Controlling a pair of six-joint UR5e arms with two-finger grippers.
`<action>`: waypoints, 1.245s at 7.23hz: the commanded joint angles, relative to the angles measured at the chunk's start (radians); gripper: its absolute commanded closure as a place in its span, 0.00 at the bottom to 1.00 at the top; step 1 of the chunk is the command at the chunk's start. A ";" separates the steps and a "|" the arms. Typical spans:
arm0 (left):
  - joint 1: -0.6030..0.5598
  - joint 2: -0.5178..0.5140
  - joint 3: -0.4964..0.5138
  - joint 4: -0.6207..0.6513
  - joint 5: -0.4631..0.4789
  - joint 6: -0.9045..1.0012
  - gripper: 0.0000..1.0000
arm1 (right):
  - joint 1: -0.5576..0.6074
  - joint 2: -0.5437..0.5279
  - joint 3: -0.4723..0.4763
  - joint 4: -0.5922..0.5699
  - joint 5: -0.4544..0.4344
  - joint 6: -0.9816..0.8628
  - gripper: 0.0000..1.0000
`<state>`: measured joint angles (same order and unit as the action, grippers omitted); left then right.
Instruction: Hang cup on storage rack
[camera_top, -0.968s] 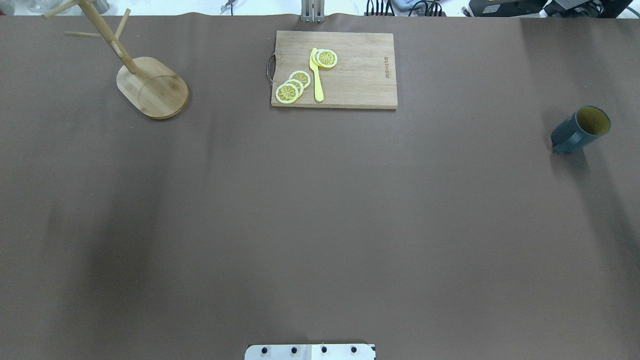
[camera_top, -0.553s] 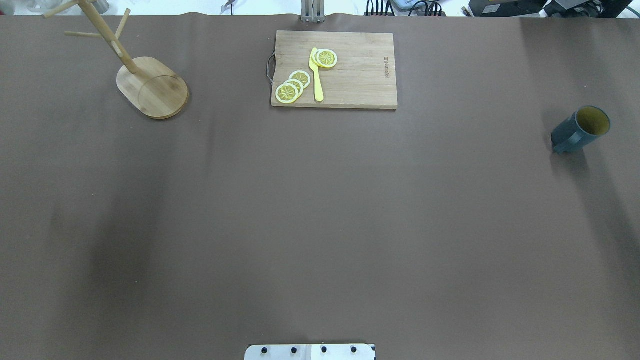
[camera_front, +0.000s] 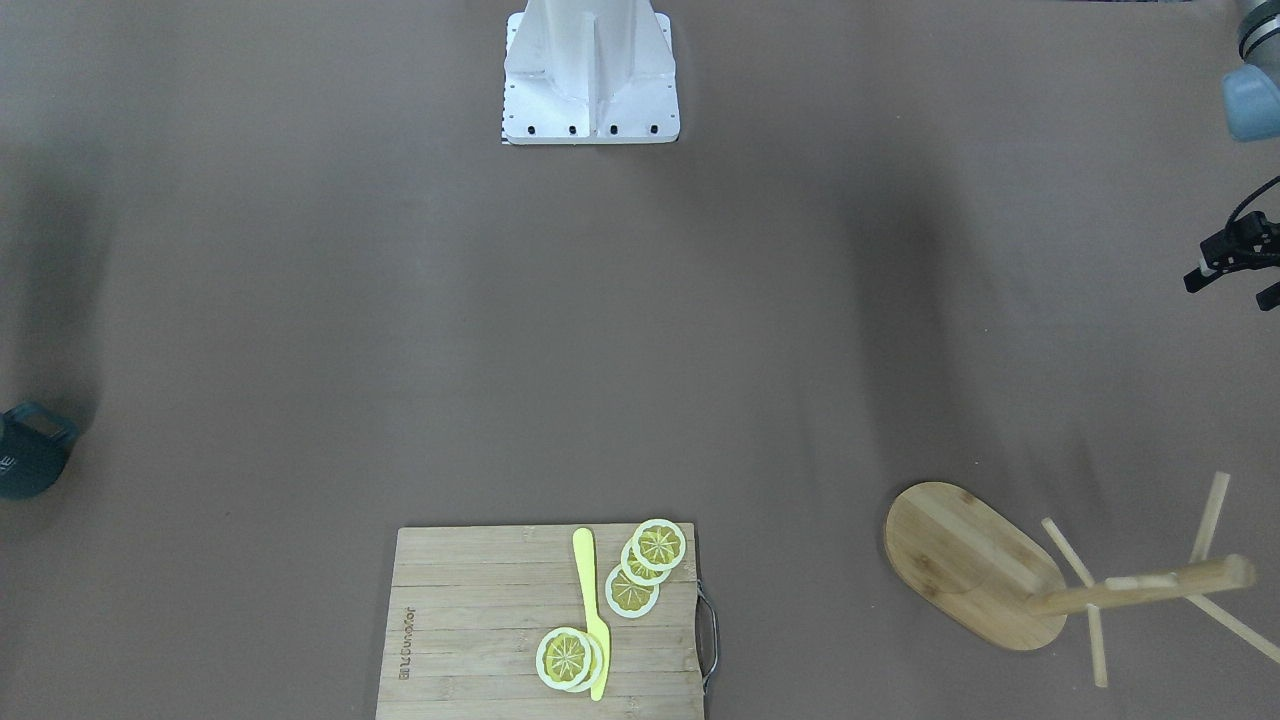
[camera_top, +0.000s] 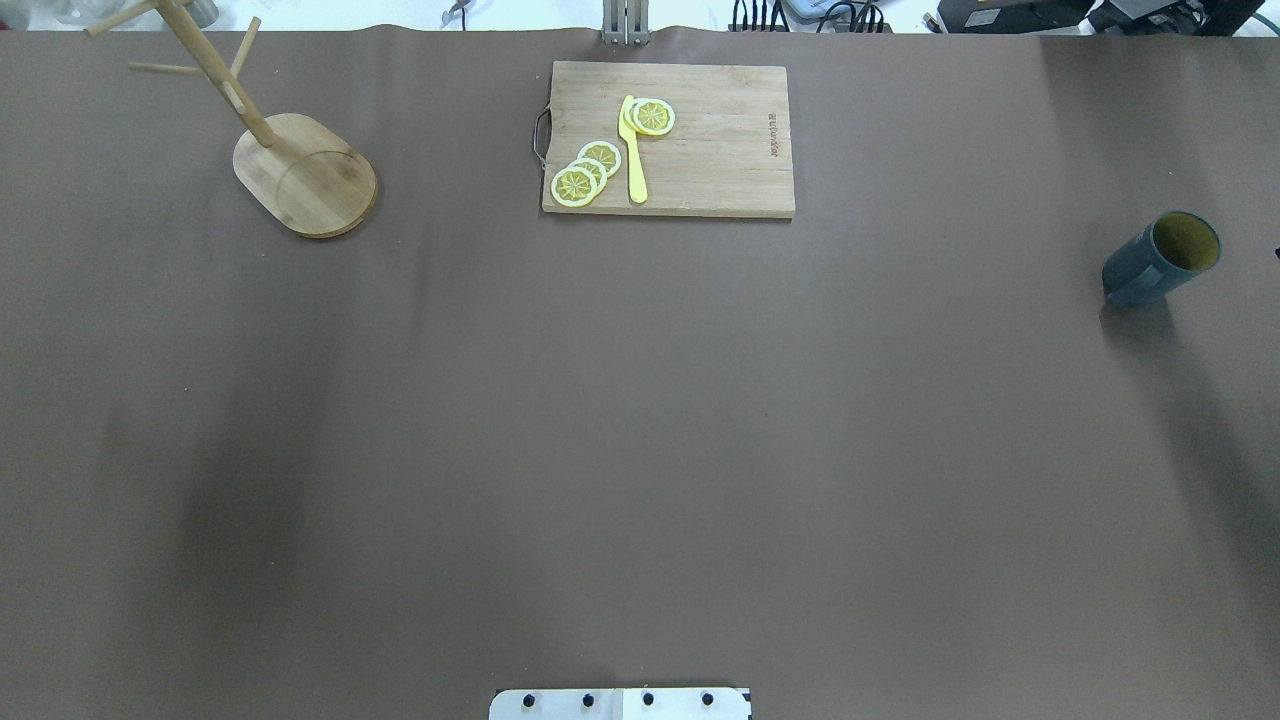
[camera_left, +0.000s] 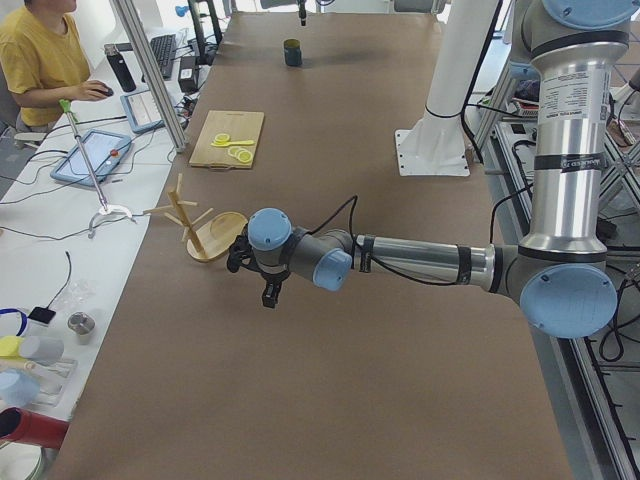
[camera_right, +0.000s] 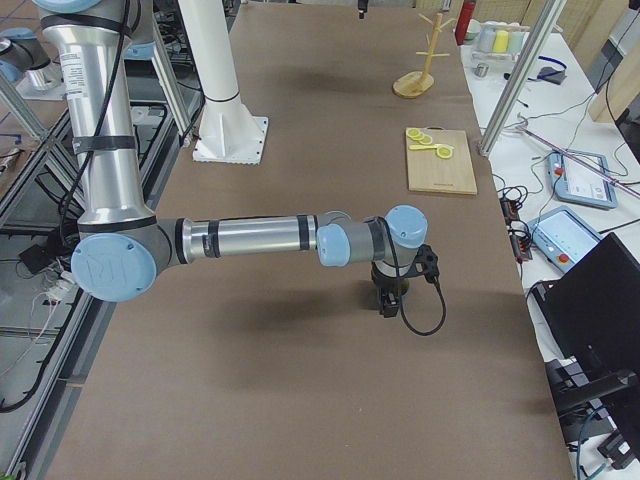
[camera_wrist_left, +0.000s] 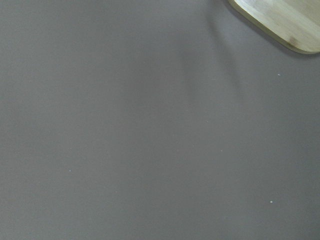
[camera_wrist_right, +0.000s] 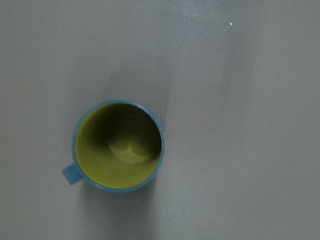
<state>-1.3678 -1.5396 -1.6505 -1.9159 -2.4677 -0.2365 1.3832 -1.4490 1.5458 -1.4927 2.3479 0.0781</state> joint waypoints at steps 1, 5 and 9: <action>0.001 0.003 0.005 0.000 0.003 0.003 0.02 | -0.073 0.059 -0.126 0.177 -0.030 0.139 0.07; 0.001 0.003 0.001 0.000 0.003 0.002 0.02 | -0.116 0.111 -0.220 0.210 -0.047 0.183 0.38; 0.001 -0.001 0.003 0.000 0.003 0.002 0.02 | -0.124 0.124 -0.243 0.212 -0.050 0.175 1.00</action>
<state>-1.3668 -1.5393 -1.6482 -1.9153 -2.4651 -0.2351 1.2630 -1.3293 1.3038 -1.2811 2.2992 0.2559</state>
